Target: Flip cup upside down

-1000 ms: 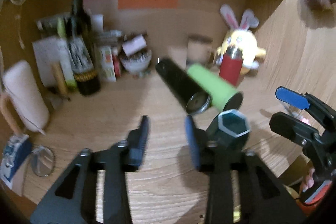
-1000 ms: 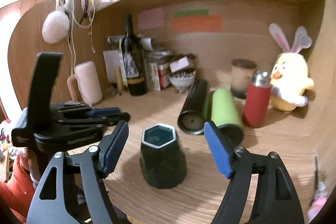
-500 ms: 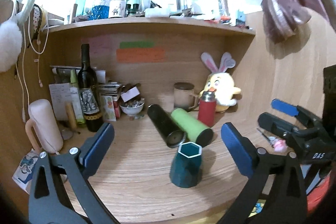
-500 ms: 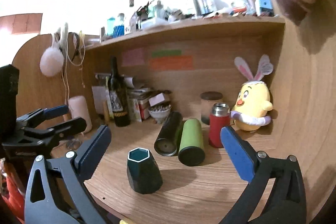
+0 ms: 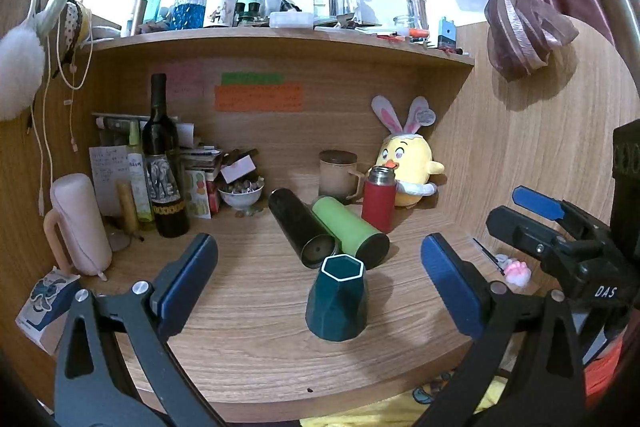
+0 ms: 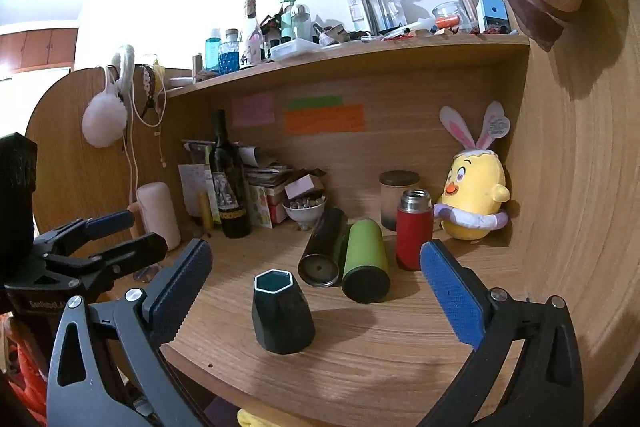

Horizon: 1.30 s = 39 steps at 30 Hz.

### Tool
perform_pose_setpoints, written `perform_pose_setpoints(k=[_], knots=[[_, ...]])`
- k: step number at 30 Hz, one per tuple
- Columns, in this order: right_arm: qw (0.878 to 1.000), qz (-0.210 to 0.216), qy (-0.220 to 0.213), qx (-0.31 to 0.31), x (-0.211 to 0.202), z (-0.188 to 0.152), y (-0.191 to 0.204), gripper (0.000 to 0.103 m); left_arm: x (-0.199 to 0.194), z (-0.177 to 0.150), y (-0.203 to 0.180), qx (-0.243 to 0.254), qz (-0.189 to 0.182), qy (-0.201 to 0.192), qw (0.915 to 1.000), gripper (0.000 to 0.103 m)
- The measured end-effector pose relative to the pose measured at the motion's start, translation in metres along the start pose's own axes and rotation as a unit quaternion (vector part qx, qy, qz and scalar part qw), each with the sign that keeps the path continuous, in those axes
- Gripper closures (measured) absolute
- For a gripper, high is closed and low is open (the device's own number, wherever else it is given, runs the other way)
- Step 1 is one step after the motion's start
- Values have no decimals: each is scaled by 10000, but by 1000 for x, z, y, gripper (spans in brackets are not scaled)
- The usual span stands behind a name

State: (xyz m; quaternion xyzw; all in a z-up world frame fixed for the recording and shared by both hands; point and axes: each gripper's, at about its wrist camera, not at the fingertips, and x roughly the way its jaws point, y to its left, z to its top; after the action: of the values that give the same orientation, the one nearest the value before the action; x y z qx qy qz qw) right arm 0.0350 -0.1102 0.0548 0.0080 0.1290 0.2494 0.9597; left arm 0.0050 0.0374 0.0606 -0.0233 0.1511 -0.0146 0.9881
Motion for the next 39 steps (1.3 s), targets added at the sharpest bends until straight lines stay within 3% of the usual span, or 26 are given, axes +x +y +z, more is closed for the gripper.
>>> perform_pose_setpoints(k=[39], knots=[[10000,42,14,-50,-2,1,9,0,-2,0,-3,16,16,-31,10000,0]])
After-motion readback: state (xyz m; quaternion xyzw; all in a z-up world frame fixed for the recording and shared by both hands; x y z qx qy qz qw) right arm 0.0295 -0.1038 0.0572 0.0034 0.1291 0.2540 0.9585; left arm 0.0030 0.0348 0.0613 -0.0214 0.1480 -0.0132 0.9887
